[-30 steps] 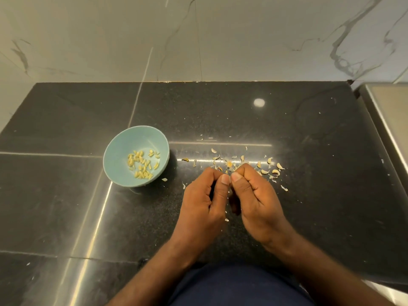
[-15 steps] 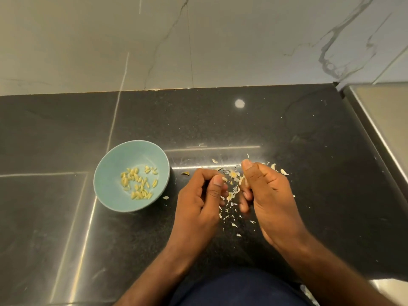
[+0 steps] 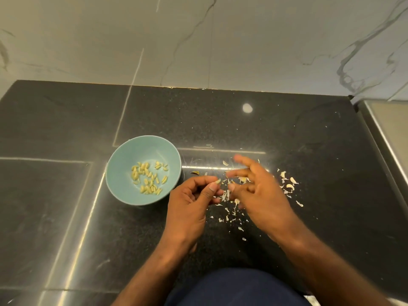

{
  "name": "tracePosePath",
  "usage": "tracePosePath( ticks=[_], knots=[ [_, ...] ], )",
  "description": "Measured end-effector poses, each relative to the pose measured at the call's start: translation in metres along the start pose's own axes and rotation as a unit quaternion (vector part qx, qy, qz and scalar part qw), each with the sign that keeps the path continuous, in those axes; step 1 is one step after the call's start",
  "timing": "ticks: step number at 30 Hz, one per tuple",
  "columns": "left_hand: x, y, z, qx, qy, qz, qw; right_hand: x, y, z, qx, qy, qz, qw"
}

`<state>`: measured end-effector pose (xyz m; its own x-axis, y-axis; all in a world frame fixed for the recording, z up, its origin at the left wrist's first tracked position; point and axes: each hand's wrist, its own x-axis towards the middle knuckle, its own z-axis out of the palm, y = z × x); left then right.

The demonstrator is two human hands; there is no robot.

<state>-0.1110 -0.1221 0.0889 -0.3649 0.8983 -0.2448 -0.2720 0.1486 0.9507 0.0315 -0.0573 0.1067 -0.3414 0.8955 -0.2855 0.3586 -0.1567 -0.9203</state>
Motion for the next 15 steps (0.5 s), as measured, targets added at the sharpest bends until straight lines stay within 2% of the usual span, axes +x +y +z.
tracePosePath(
  ticks=[2, 5, 10, 15],
  knots=[
    [0.0, -0.003, -0.003, -0.006, 0.004, -0.008, 1.0, 0.003, 0.004, 0.004, 0.016, -0.018, 0.025, 0.999],
    [0.001, -0.007, -0.005, -0.011, 0.008, -0.022, 1.0, 0.003, 0.003, 0.005, 0.056, 0.013, 0.001, 0.998],
    [0.001, -0.012, -0.002, 0.007, -0.006, -0.017, 1.0, 0.002, 0.006, 0.008, 0.136, -0.011, 0.014, 0.991],
    [0.003, -0.021, -0.007, 0.014, 0.0, -0.021, 1.0, 0.008, 0.011, 0.016, 0.14, -0.004, 0.02, 0.99]
  ],
)
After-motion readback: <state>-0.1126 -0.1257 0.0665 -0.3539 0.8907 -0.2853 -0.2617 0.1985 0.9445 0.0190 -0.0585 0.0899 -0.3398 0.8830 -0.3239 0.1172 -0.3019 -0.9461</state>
